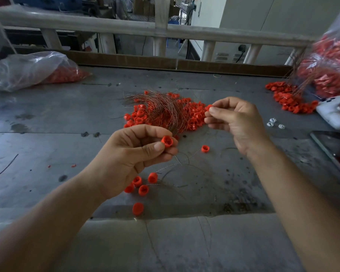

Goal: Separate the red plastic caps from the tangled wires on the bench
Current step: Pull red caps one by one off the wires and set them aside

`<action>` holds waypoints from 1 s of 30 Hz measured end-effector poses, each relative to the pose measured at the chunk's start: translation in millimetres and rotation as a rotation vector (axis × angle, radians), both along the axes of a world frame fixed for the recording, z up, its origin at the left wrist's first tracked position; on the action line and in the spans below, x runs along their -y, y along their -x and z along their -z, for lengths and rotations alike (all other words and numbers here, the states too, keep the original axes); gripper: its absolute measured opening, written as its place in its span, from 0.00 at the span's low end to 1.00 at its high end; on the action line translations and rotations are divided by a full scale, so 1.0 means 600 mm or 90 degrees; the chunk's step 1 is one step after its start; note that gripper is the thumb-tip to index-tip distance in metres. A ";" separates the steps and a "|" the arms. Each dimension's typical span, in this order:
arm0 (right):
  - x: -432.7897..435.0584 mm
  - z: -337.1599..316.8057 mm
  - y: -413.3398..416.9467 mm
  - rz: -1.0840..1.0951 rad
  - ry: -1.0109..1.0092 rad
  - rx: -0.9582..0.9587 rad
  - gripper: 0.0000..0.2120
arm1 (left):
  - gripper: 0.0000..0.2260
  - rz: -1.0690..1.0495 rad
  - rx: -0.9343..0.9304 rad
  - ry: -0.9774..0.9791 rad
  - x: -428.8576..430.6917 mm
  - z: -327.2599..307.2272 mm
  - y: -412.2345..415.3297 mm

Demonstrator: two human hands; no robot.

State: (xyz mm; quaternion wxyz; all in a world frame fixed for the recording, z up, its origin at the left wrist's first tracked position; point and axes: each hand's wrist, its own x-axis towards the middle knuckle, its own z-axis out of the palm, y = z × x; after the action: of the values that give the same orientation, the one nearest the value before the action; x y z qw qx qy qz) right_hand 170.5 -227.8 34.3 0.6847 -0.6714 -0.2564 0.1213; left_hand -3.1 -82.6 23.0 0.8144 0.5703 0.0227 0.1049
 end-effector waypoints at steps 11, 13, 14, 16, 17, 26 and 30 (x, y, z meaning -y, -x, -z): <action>0.003 -0.023 0.069 -0.235 0.018 0.078 0.10 | 0.09 -0.020 -0.014 0.007 0.001 -0.002 0.001; -0.001 -0.022 0.078 -0.257 0.019 0.078 0.10 | 0.09 -0.028 -0.013 0.006 0.001 -0.001 0.000; -0.003 -0.020 0.082 -0.258 0.017 0.078 0.09 | 0.09 -0.033 -0.012 0.007 0.000 -0.001 0.000; -0.006 -0.016 0.085 -0.253 0.016 0.088 0.08 | 0.08 -0.038 -0.012 0.004 0.000 0.000 -0.001; -0.007 -0.015 0.085 -0.254 0.020 0.096 0.08 | 0.08 -0.040 -0.011 0.001 0.000 0.000 -0.002; -0.010 -0.007 0.091 -0.235 0.038 0.232 0.10 | 0.10 -0.082 -0.016 -0.014 0.004 0.000 -0.003; -0.010 -0.003 0.091 -0.232 0.051 0.240 0.15 | 0.10 -0.096 -0.024 -0.024 0.006 -0.001 -0.003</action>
State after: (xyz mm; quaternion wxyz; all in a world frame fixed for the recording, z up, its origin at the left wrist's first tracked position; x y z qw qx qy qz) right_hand 116.0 -221.9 36.2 0.5644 -0.6515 -0.4912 0.1256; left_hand -1.5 -86.0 23.5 0.7927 0.5841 0.0788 0.1556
